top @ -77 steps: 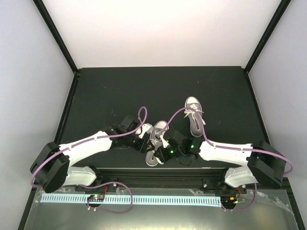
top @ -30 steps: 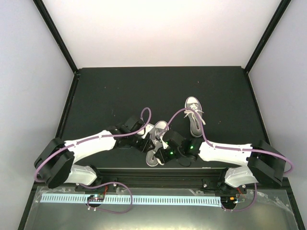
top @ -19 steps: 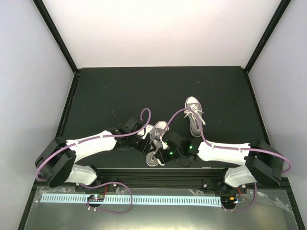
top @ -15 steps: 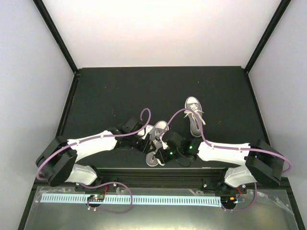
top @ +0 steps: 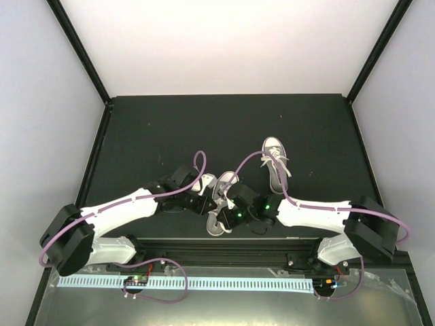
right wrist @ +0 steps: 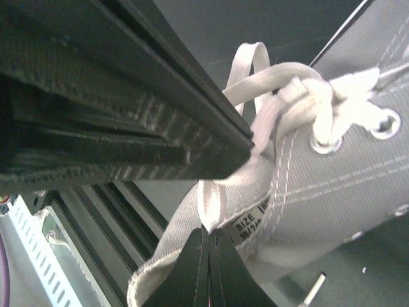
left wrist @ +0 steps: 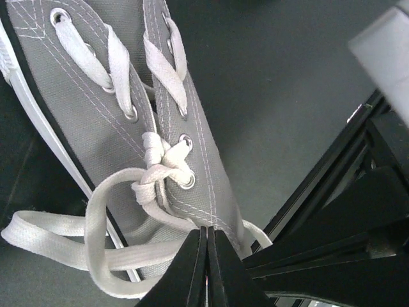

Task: Tie the shoes
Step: Cross the shoelace with the shoelace.

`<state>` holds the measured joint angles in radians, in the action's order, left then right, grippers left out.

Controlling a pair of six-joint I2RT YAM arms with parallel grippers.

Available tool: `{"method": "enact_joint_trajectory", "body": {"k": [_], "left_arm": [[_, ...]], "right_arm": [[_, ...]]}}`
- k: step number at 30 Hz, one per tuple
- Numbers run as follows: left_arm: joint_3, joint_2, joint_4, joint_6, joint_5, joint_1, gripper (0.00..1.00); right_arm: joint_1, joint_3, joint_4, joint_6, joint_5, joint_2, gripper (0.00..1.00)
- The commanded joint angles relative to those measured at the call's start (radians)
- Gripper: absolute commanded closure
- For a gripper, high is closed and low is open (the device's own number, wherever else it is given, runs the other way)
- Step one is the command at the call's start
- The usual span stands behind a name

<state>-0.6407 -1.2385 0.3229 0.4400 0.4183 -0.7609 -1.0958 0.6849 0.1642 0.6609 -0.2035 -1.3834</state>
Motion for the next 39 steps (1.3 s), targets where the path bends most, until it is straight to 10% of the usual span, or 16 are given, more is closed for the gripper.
{"method": "enact_joint_trajectory", "body": {"k": [1,10,17,25,34,39], "left_arm": [[-0.036,-0.012,0.016,0.007,0.004,0.000,0.98],[-0.038,0.005,0.008,0.013,0.014,0.024,0.98],[-0.038,0.017,0.013,0.009,0.040,0.055,0.99],[-0.044,0.013,0.026,-0.003,0.059,0.069,0.98],[-0.073,0.012,0.057,-0.025,0.112,0.094,0.99],[-0.081,0.008,0.056,-0.035,0.188,0.111,0.98]], "right_arm": [[-0.007,0.045,-0.039,-0.011,0.034,-0.034,0.98],[-0.004,-0.066,-0.055,-0.062,0.018,0.122,0.41],[0.035,-0.222,-0.204,-0.103,-0.097,0.206,0.32],[0.056,-0.224,-0.302,-0.166,-0.133,0.117,0.40],[0.061,-0.189,-0.217,-0.185,-0.095,0.099,0.88],[0.081,-0.152,-0.079,-0.169,-0.030,0.152,0.97]]}}
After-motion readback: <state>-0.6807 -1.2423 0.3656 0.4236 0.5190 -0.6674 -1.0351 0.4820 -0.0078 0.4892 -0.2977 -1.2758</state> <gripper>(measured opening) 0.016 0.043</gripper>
